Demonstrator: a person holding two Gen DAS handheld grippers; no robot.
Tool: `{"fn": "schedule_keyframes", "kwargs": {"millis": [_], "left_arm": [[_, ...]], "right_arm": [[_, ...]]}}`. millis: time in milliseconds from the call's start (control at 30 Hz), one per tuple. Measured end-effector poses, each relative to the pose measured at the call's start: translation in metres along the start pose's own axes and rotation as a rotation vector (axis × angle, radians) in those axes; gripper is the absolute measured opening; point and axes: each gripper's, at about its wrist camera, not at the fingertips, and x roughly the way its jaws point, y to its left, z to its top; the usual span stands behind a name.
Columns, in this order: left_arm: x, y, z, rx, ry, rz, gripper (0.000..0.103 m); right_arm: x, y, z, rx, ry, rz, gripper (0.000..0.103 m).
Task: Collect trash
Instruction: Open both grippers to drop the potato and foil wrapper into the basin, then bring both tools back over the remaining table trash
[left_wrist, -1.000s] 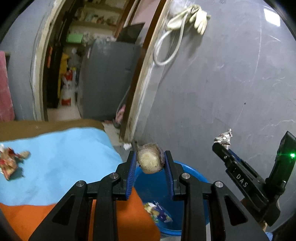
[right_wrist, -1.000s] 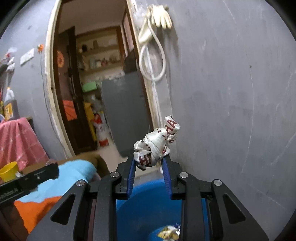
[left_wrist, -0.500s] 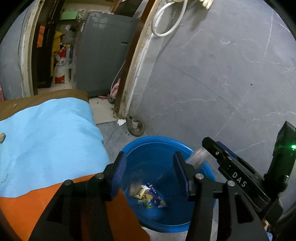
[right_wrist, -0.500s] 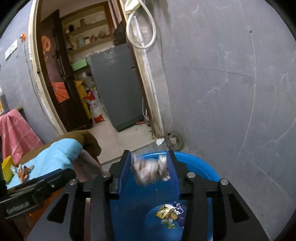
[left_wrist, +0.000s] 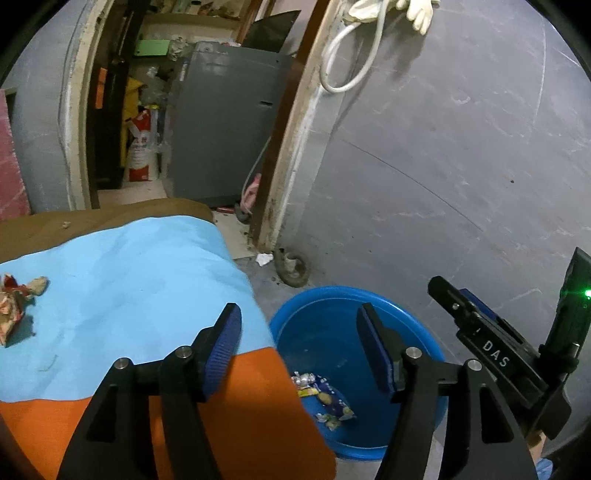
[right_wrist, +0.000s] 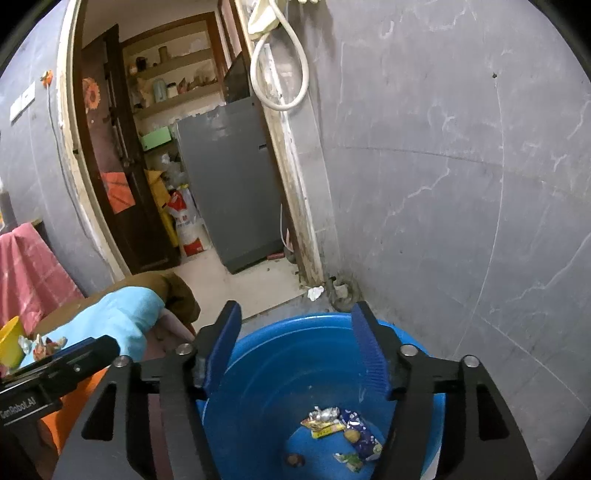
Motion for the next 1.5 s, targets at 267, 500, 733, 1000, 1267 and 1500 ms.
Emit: {"fn": "schedule_keyframes", "kwargs": {"millis": [267,500,733,1000,1267,1500], "left_arm": [[-0.025,0.016,0.001,0.002,-0.059,0.103,0.071],[-0.062,0.041,0.001,-0.012,-0.156,0.192,0.088],[-0.112,0.066,-0.003,-0.056,-0.302,0.265,0.099],[-0.162,0.087,-0.011,-0.043,-0.468,0.388,0.101],[-0.199,0.116,-0.023,-0.051,-0.563,0.496,0.101],[-0.232,0.155,-0.045,-0.007,-0.628,0.611,0.101]], "right_arm": [[-0.001,0.008,0.002,-0.005,-0.025,0.003,0.076],[-0.006,0.025,0.005,-0.021,-0.070,0.023,0.092],[-0.037,0.048,0.007,-0.037,-0.269,0.095,0.103],[-0.064,0.089,-0.001,-0.067,-0.468,0.222,0.103],[-0.078,0.143,-0.009,-0.133,-0.592,0.327,0.103],[-0.083,0.190,-0.024,-0.223,-0.632,0.400,0.103]]}}
